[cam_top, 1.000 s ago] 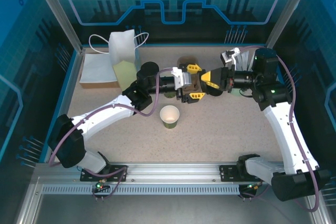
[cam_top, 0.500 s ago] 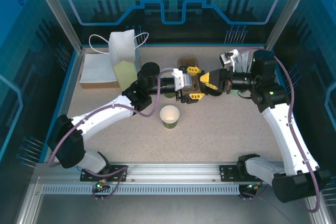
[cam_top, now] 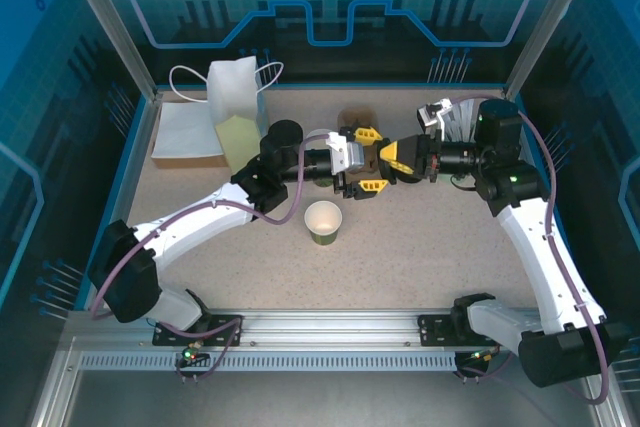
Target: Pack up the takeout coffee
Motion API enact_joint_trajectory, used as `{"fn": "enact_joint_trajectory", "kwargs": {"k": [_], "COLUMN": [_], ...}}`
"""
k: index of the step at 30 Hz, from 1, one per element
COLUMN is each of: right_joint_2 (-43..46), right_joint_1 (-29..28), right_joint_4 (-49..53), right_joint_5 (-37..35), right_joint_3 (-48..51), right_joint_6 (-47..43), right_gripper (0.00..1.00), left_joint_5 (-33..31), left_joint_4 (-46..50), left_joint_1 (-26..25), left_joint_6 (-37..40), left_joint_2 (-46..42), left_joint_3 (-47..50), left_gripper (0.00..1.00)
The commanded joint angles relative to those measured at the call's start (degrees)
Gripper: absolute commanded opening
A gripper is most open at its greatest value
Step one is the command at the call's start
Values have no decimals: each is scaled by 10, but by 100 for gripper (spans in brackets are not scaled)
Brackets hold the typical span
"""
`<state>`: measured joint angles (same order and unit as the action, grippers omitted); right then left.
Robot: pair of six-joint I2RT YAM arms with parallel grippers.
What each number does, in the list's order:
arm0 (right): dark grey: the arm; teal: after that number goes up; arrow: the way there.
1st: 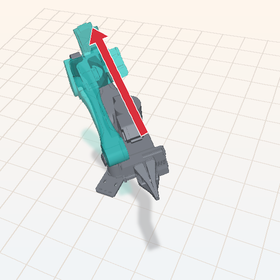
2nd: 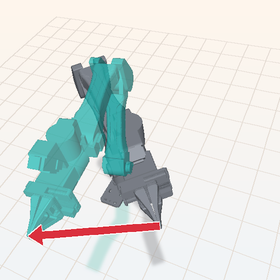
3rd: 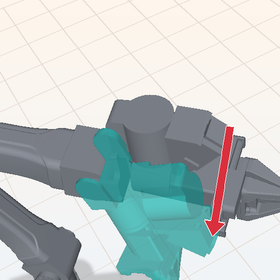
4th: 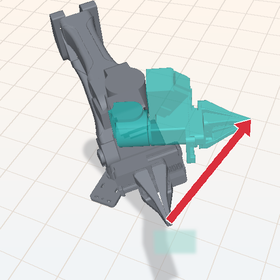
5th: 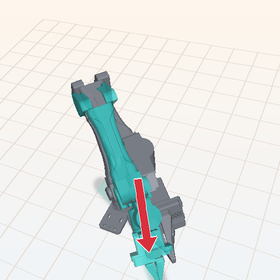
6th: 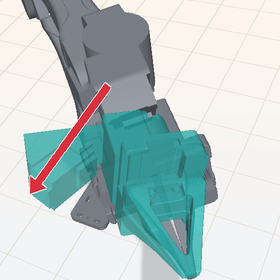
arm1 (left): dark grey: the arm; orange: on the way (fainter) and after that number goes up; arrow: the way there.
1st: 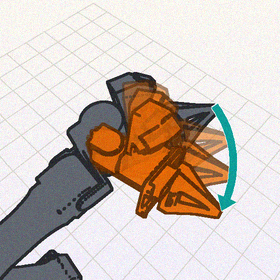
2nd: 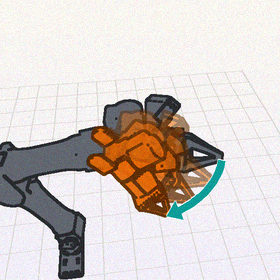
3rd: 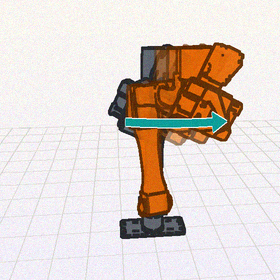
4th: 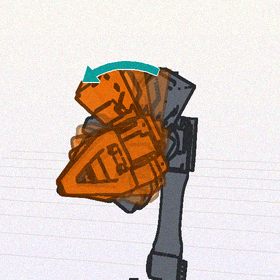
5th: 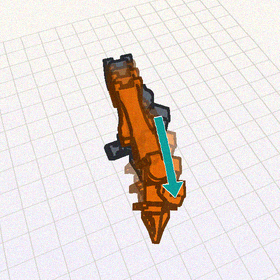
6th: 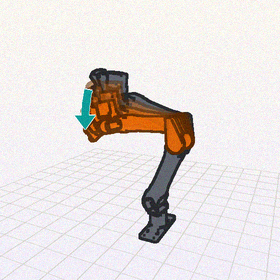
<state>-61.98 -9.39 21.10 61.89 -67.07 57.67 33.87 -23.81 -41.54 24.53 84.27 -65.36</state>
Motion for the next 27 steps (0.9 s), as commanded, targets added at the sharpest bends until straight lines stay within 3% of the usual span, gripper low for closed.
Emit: {"fn": "enact_joint_trajectory", "kwargs": {"k": [1,10,21,27], "right_joint_2": [9,13,15,11], "right_joint_1": [-9,-10,-9,-8], "right_joint_4": [-9,-25,-22,73], "right_joint_5": [7,11,11,-13], "right_joint_3": [11,12,13,-9], "right_joint_6": [17,32,35,-41], "right_gripper": [11,11,12,24], "left_joint_5": [0,-5,-4,-33], "left_joint_4": [-27,-12,-5,60], "left_joint_1": [-3,-3,-4,-3], "left_joint_6": [13,27,32,65], "left_joint_2": [-14,-12,-11,-27], "left_joint_3": [-7,-6,-8,-6], "left_gripper": [81,80,73,73]}}
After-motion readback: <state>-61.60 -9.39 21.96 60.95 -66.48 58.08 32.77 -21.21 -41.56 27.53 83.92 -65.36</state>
